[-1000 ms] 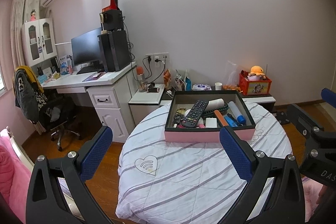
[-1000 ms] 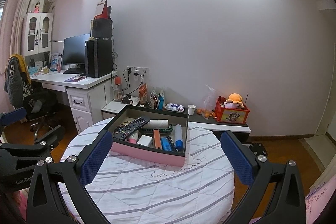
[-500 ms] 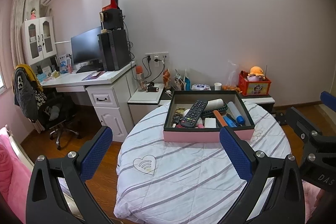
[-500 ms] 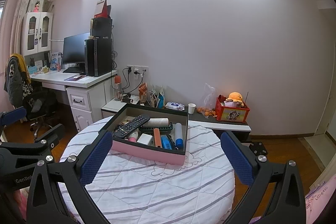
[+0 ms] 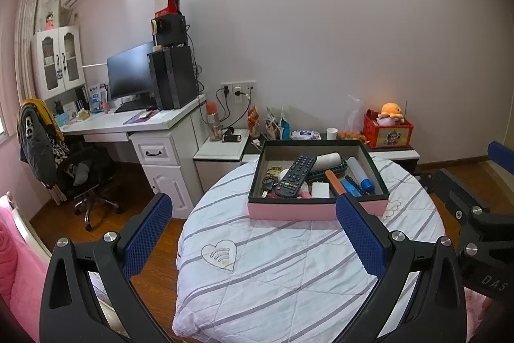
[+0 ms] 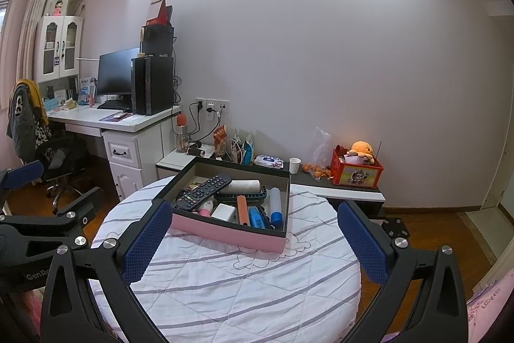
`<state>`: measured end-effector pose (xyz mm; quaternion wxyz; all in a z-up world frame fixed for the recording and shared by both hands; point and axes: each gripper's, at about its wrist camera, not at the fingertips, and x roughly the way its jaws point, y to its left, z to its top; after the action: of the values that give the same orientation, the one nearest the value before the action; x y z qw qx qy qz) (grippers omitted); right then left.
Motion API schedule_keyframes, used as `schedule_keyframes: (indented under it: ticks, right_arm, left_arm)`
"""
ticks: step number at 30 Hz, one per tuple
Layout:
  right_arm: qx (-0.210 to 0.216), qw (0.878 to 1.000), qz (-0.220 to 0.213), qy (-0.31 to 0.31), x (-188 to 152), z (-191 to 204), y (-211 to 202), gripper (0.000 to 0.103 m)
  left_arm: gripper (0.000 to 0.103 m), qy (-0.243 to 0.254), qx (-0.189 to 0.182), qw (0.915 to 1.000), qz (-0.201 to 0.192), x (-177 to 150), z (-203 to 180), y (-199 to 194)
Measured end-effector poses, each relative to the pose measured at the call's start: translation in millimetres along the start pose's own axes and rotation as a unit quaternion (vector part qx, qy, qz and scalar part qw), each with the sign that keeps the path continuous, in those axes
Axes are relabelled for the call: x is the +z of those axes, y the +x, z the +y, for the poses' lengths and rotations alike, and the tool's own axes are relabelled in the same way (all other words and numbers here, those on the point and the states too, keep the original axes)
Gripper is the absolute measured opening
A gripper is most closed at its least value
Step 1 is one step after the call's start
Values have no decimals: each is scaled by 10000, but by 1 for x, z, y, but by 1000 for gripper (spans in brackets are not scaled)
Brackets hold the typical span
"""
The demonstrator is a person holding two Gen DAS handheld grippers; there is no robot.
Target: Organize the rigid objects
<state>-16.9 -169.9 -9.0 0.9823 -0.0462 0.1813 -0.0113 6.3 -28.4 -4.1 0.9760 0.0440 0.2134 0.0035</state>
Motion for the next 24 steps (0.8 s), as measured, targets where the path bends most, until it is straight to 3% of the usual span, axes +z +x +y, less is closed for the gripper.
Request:
schedule_keyframes:
  ticks: [9,24]
  right_arm:
    - [-14,10000,-7,-9,2,1,1,103]
    - [-4,10000,9,-11,2,0,4,103]
  left_arm:
    - [103,-155,-170,9994,-248,2,6,-3]
    - [103,-89,-108,9998,-147,3,5,5]
